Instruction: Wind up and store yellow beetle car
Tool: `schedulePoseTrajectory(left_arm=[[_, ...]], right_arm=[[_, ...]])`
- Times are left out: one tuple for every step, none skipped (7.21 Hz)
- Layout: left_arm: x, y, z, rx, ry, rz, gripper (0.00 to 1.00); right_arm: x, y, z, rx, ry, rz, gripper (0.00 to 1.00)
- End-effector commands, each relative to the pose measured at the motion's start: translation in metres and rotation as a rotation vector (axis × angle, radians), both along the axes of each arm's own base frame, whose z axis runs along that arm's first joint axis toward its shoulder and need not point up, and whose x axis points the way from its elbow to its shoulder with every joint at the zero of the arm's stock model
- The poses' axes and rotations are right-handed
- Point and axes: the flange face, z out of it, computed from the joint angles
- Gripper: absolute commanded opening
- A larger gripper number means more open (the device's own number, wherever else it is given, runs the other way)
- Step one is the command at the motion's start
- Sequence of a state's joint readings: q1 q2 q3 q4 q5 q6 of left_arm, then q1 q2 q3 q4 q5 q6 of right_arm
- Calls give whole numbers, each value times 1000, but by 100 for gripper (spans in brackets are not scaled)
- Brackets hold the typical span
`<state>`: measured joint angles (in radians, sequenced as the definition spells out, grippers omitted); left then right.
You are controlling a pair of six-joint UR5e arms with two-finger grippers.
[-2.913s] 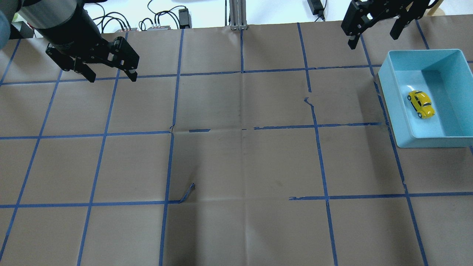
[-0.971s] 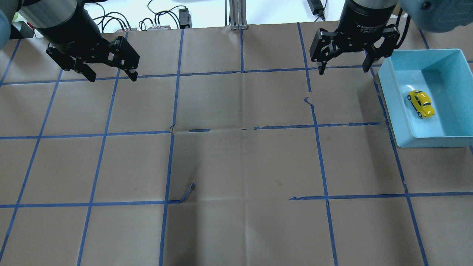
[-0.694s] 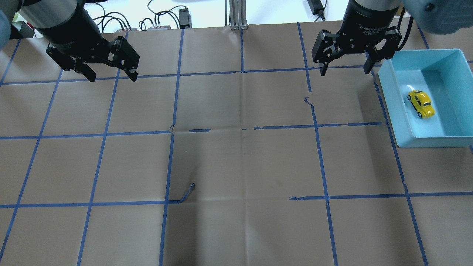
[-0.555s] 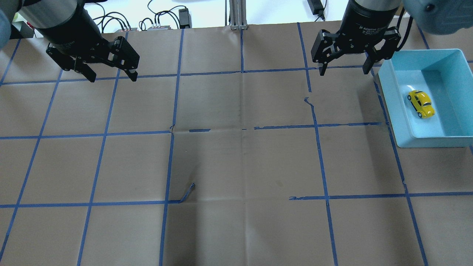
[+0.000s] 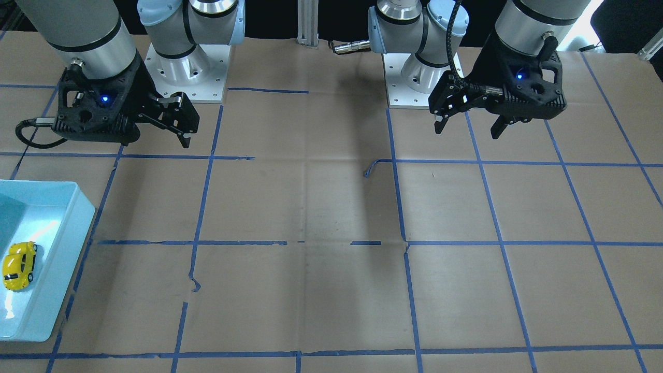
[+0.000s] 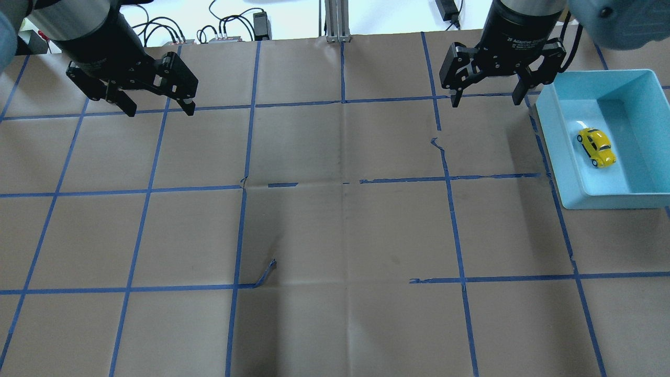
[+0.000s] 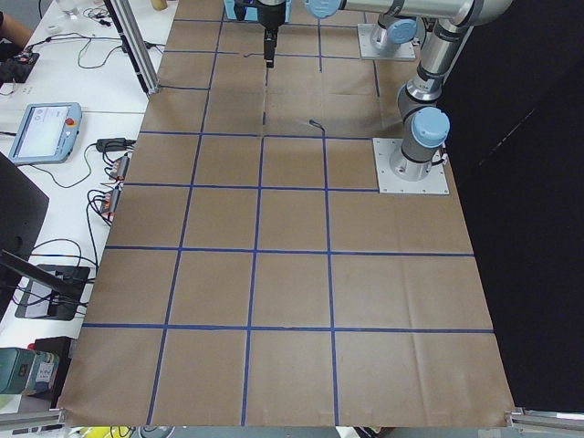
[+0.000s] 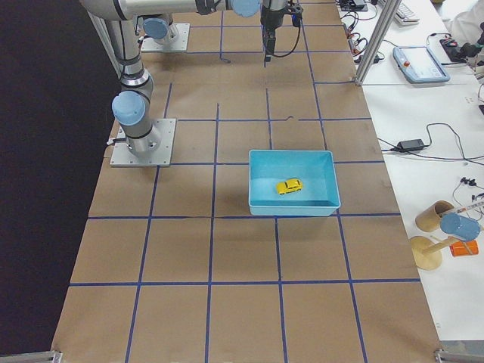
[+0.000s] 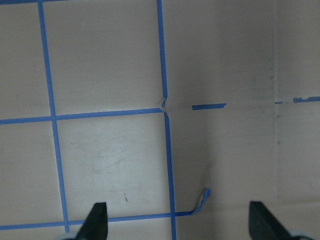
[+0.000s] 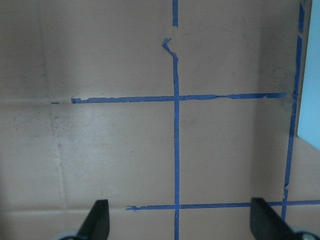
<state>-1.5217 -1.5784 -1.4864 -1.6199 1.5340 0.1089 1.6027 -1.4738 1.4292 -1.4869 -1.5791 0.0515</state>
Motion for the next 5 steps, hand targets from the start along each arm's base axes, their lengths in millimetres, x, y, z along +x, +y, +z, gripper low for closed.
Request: schedulePoseTrajectory(left_arm=[[0,0,0,0,0,0,99],[0,0,0,0,0,0,99],[0,0,0,0,0,0,99],[0,0,1,-2,1,0,99],[0,0,0,0,2,0,99]], right_arm=[[-2,5,9,-18,8,-2,100],[-4,5,9,-19,11,6,100],[-10,3,13,-27,8,0,100],[-11,6,18,-36,9,-2,100],[-13,5,19,-39,9,-6,100]])
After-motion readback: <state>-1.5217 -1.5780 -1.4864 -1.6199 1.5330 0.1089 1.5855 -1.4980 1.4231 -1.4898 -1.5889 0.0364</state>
